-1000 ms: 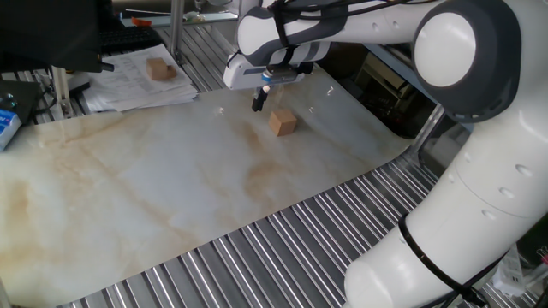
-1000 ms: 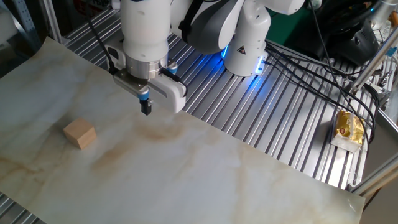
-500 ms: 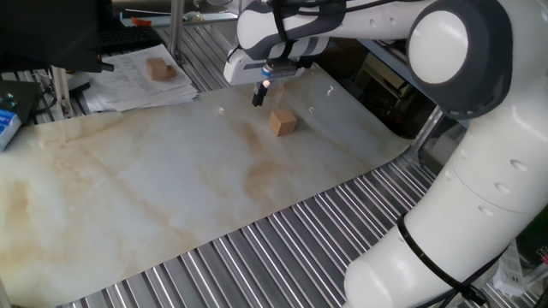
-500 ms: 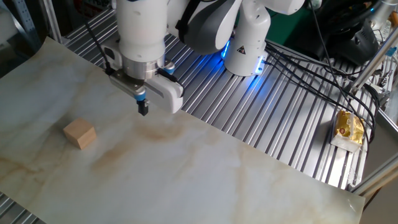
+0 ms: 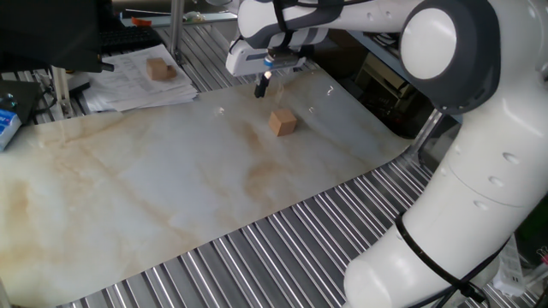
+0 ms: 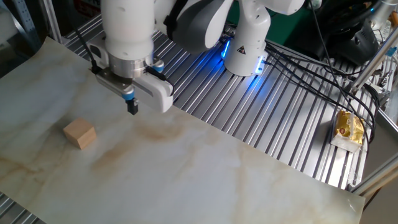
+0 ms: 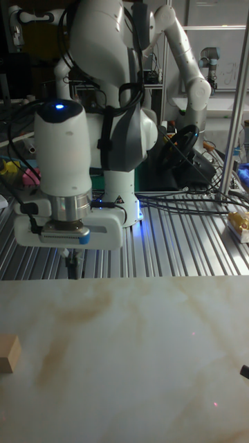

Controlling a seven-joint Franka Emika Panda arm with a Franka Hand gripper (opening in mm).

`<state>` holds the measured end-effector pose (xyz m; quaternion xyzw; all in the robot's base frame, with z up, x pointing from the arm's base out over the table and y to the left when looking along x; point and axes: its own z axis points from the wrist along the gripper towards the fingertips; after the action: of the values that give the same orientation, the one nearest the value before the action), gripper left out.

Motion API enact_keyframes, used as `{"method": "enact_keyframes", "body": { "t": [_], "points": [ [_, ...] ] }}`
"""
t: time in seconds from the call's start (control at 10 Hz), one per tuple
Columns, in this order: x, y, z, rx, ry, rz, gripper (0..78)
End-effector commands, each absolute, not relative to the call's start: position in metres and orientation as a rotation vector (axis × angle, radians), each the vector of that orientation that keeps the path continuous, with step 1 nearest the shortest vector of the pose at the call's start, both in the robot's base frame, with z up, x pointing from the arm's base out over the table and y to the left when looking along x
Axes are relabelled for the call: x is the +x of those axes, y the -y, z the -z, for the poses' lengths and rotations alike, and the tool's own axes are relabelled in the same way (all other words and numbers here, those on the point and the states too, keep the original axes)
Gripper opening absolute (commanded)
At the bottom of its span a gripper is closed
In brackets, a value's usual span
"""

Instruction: Pick up the small block on the left and move it to the right

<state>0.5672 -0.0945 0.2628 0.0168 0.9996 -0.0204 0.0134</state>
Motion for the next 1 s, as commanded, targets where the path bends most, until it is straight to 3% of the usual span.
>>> {"method": "enact_keyframes", "body": {
  "t": [0.1,1.0],
  "points": [
    [0.57,0.097,-0.266,0.058,-3.109,0.083,0.0],
    [0.572,0.119,-0.27,0.005,-3.098,0.083,0.0]
  ]
}}
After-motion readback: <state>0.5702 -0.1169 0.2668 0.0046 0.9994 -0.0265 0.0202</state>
